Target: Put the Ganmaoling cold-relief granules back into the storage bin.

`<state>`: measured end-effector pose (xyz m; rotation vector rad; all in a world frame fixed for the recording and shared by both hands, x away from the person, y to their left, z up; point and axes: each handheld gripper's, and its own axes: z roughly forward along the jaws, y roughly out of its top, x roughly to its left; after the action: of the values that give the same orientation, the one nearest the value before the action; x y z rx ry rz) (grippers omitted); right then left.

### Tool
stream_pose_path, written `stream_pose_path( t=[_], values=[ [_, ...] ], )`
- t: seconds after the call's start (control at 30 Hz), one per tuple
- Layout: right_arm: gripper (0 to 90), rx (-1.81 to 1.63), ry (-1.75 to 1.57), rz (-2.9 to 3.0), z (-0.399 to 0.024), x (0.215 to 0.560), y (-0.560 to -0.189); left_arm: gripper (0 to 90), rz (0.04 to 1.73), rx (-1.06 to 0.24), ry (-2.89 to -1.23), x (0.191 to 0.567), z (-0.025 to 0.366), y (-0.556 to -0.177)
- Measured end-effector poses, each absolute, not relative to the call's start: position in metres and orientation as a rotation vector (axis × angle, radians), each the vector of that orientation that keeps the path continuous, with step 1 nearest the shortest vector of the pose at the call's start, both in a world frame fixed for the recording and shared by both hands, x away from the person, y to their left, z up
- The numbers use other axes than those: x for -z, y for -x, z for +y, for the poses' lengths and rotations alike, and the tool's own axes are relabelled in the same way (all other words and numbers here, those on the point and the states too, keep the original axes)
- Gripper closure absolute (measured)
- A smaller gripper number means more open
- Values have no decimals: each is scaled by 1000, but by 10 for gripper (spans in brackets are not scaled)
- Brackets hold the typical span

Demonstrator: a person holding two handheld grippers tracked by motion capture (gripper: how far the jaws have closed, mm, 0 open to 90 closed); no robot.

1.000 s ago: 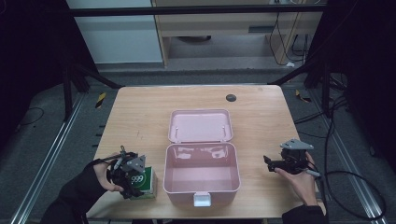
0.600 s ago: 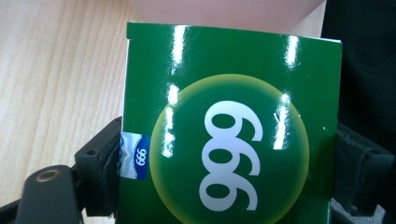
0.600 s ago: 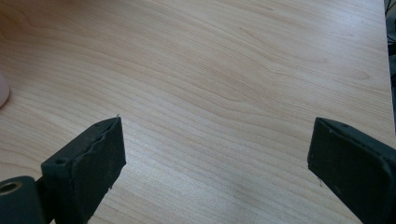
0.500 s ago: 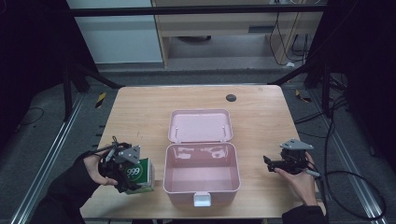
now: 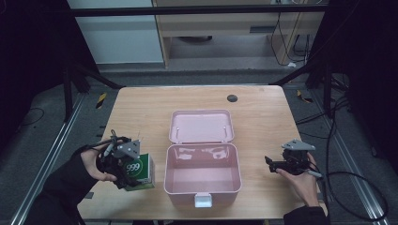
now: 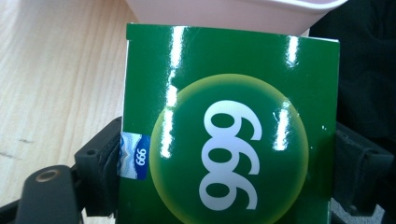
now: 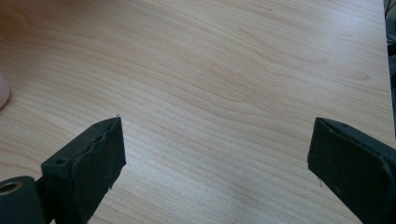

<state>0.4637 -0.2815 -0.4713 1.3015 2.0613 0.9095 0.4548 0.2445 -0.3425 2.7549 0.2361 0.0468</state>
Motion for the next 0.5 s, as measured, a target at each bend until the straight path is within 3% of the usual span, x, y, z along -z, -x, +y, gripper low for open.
stream_pose_path(
  t=[0.5],
  values=[
    [45,-914,-1296,2055,-283,471,-464,140,196,-107,-2739,304,233,-454]
  ],
)
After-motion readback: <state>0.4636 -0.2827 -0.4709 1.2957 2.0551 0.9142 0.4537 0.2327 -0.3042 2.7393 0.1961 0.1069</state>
